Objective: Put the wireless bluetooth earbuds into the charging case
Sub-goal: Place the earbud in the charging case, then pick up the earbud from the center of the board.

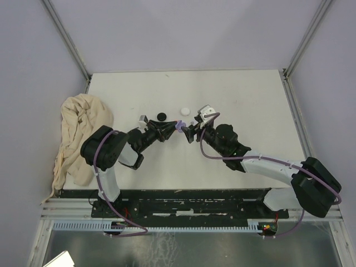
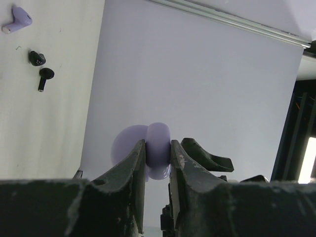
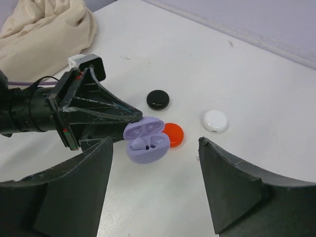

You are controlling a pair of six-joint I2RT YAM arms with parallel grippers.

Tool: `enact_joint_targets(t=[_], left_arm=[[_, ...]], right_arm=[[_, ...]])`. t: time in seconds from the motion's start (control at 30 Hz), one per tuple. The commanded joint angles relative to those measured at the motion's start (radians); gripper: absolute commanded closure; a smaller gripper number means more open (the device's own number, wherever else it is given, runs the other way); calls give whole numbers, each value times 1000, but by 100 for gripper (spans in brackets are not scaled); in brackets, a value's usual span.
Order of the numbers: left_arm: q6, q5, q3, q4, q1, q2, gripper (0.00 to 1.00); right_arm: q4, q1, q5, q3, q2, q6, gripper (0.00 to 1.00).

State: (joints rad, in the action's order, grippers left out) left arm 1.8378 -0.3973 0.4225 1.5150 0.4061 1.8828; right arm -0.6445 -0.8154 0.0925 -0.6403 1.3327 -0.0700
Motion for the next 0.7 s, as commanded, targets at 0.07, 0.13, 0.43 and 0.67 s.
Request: enact_joint_targets(t=[0.07,0.13,0.43,0.67], left_arm=[[54,82,13,213,2,5,97],[67,106,10,211,4,3,97],[84,114,13,207,13,-8,97],[59,105,-40,215,-16,-19,97]], right_arm=[[58,-18,133,15,24,18,13],[43,-41,171,12,60,30,11],[31,-103,353,-42,182,13,8],[352,-52,435,-151,144,-69,13]])
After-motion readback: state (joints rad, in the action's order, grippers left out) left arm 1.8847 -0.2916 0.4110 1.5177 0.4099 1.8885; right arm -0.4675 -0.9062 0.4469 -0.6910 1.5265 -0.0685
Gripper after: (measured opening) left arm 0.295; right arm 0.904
